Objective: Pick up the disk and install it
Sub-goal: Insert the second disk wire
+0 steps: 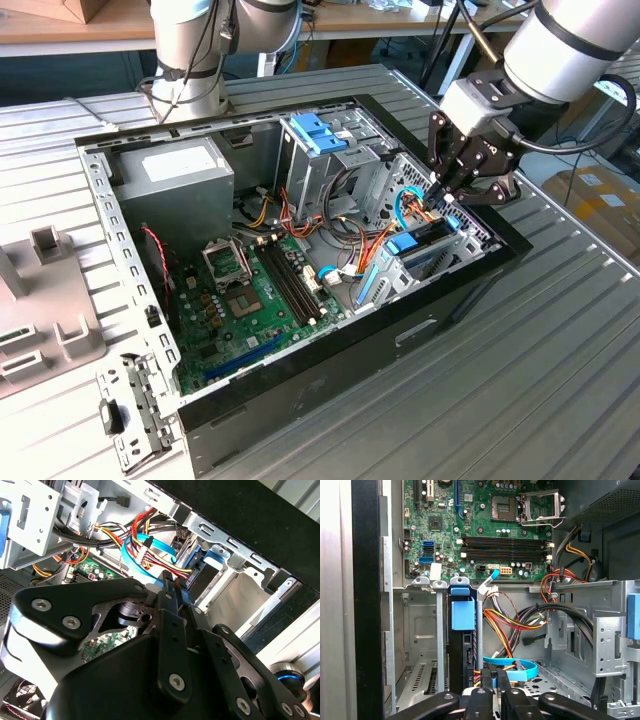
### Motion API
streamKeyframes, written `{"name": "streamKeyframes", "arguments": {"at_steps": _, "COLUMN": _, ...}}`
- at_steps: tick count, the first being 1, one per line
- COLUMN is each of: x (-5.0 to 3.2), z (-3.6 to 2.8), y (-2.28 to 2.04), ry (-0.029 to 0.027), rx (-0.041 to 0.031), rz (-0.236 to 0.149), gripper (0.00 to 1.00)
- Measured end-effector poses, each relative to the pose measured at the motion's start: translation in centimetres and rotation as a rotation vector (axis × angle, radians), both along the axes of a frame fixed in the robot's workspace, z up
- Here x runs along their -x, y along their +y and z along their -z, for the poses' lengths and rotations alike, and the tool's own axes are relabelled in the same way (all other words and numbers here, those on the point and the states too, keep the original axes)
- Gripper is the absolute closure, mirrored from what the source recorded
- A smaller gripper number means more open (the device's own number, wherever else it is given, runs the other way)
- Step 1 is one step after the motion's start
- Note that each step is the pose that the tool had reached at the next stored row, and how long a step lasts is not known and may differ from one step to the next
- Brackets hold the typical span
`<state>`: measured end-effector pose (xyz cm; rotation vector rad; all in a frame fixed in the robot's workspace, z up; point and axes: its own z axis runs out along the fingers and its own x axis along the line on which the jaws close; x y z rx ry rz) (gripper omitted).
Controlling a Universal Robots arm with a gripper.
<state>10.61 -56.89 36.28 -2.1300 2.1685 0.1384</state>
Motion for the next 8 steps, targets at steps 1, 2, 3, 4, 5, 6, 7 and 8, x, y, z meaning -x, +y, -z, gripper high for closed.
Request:
{"name": "streamKeyframes", "arguments": {"at_steps": 1, "x": 0.00, "z": 0.00, "y": 0.00, "ry": 0.0000, "rx": 0.0000, "rz": 0.000, "gripper": 0.84}}
{"name": "streamKeyframes", "arguments": {"at_steps": 2, "x": 0.00, "z": 0.00, "y": 0.00, "ry": 0.0000, "rx": 0.0001, "rz": 0.000, "gripper": 0.84}}
{"name": "streamKeyframes", "arguments": {"at_steps": 3, "x": 0.00, "z": 0.01, "y": 0.00, "ry": 0.0000, "rx": 0.0000, "rz": 0.000, "gripper": 0.84}}
{"name": "streamKeyframes", "arguments": {"at_steps": 4, "x": 0.01, "z": 0.05, "y": -0.10, "ry": -0.0001, "rx": -0.0009, "rz": 0.000, "gripper": 0.84}}
{"name": "streamKeyframes", "arguments": {"at_steps": 5, "x": 0.08, "z": 0.03, "y": -0.39, "ry": 0.0000, "rx": -0.0026, "rz": 0.000, "gripper": 0.84}}
{"name": "streamKeyframes", "arguments": {"at_steps": 6, "x": 0.17, "z": 0.05, "y": -0.65, "ry": 0.0000, "rx": -0.0062, "rz": 0.000, "gripper": 0.84}}
{"name": "streamKeyframes", "arguments": {"at_steps": 7, "x": 0.22, "z": 0.05, "y": -0.79, "ry": 0.0000, "rx": -0.0081, "rz": 0.000, "gripper": 0.84}}
{"name": "streamKeyframes", "arguments": {"at_steps": 8, "x": 0.28, "z": 0.05, "y": -0.87, "ry": 0.0000, "rx": -0.0095, "rz": 0.000, "gripper": 0.84}}
